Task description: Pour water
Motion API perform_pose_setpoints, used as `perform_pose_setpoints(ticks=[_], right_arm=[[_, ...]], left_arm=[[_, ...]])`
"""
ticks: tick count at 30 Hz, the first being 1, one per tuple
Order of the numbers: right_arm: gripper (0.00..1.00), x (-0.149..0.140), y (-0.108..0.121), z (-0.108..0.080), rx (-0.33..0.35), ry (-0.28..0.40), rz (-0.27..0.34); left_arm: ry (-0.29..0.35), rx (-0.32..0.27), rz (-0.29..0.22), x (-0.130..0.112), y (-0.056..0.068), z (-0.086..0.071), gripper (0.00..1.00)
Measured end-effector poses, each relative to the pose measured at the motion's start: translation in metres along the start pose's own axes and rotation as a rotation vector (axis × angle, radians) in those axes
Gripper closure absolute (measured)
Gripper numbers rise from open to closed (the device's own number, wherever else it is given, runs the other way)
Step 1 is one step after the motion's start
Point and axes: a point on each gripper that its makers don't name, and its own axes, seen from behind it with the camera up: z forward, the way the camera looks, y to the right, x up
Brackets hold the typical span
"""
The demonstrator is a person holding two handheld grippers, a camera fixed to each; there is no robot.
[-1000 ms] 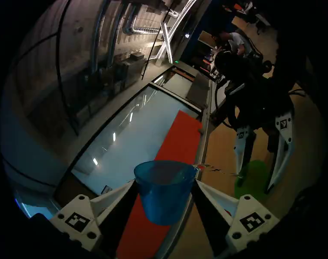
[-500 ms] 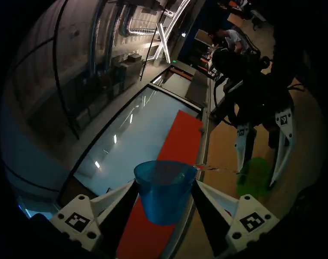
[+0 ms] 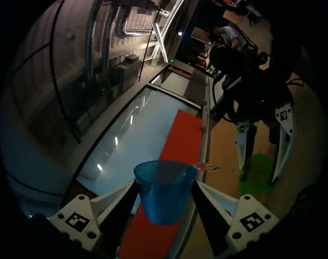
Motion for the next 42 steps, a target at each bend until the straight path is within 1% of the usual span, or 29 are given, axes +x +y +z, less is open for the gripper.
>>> perform_pose_setpoints(ticks=[12, 23, 32, 42], right_arm=[[0.1, 0.002, 0.001, -0.002, -0.002, 0.004, -0.003], [0.1, 0.001, 0.003, -0.005, -0.006, 0.008, -0.002], [0.1, 0.003, 0.003, -0.004, -0.006, 0.01, -0.003], [0.1, 0.005, 0.004, -0.002, -0.006, 0.012, -0.004]], left_arm=[[0.0, 0.003, 0.047, 0.007, -0.003, 0.003, 0.16], [0.003, 0.005, 0.074, 0.012, -0.005, 0.001, 0.16], [-0.004, 0.008, 0.1, 0.013, -0.011, 0.0, 0.16], [-0.007, 0.007, 0.128, 0.013, -0.014, -0.001, 0.16]])
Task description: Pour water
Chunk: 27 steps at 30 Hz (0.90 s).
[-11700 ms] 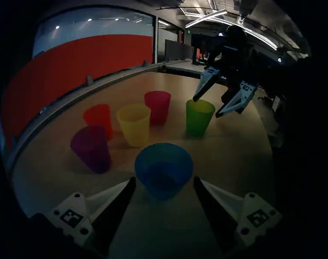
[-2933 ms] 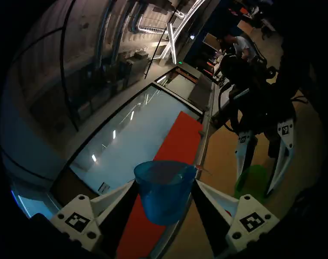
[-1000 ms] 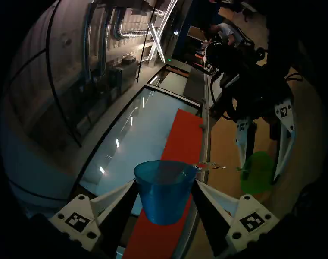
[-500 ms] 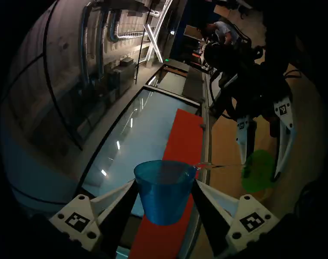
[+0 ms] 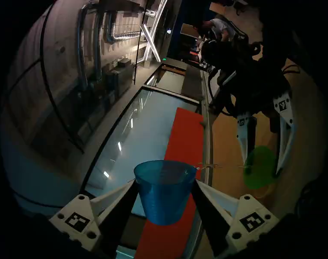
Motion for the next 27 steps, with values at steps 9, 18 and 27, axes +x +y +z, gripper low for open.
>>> perform_pose_setpoints(ticks=[9, 18, 27], right_arm=[[0.1, 0.001, -0.0004, 0.0004, -0.001, 0.0, -0.001], [0.1, 0.0015, 0.0002, 0.0002, -0.002, 0.003, -0.001], [0.1, 0.0018, 0.0014, -0.0014, -0.003, 0.007, -0.001]], left_arm=[[0.001, -0.004, 0.019, 0.0025, 0.0019, 0.0003, 0.16], [0.002, 0.0, 0.041, 0.0042, -0.0007, 0.0016, 0.16], [0.004, 0.006, 0.072, 0.007, -0.0039, 0.0014, 0.16]])
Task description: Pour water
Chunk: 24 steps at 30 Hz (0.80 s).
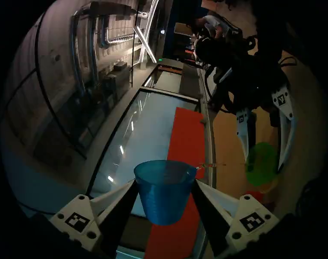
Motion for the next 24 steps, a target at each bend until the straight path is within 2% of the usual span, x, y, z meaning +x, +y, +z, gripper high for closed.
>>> perform_pose_setpoints(ticks=[8, 24], right_arm=[[0.1, 0.0023, 0.0018, -0.0022, -0.004, 0.005, -0.001], [0.1, 0.0062, 0.0019, -0.0034, -0.007, 0.01, -0.003]], left_arm=[[0.0, 0.004, 0.031, 0.0021, -0.0056, 0.0015, 0.16], [0.004, 0.015, 0.094, 0.0083, -0.0088, 0.0045, 0.16]])
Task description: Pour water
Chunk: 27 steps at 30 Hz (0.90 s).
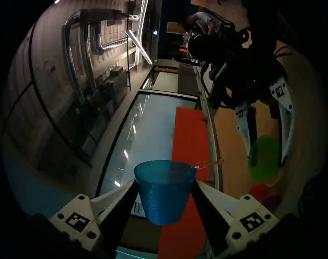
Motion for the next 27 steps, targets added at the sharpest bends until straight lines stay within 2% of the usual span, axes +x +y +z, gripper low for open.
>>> perform_pose_setpoints(ticks=[27], right_arm=[[0.1, 0.0024, -0.0012, -0.0013, -0.005, 0.009, -0.002]], left_arm=[[-0.003, 0.006, 0.111, 0.0052, -0.0076, 0.0034, 0.16]])
